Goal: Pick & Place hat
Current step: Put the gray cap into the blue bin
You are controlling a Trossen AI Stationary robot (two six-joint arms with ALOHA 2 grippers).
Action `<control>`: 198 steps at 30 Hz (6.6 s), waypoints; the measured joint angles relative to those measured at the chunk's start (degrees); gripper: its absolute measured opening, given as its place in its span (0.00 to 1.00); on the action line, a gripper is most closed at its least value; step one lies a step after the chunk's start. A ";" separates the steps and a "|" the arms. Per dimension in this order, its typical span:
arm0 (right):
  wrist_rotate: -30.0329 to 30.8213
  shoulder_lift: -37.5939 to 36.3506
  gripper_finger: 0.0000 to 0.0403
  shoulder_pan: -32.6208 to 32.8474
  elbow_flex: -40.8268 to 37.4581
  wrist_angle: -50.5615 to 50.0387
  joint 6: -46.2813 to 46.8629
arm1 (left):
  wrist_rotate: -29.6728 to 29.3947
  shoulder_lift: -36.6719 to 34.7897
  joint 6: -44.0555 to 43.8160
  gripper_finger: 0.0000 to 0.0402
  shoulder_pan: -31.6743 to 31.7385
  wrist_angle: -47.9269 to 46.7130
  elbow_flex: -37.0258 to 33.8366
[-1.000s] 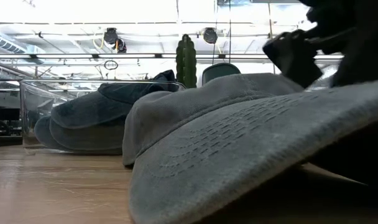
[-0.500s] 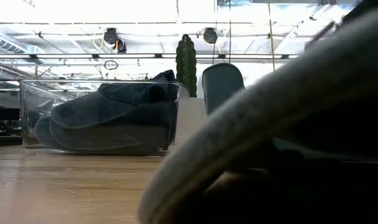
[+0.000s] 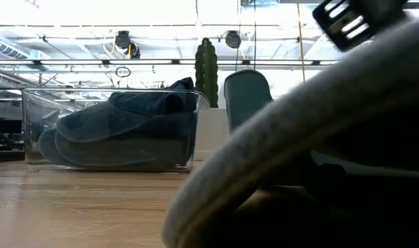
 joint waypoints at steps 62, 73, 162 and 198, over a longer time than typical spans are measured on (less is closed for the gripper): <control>9.50 -1.49 0.00 0.83 -0.11 -2.66 -12.07 | 0.00 0.02 0.00 0.80 0.00 0.02 0.00; 10.49 -10.87 0.00 3.16 -0.11 6.12 -18.21 | 0.01 0.02 0.00 0.80 0.01 0.02 0.02; 80.70 -12.98 0.00 3.26 -12.18 0.07 5.32 | 0.01 0.01 0.00 0.80 -0.01 0.02 0.00; 54.25 -20.66 0.41 -2.22 -16.68 -6.46 14.29 | 0.00 0.01 0.01 0.80 0.02 0.02 0.00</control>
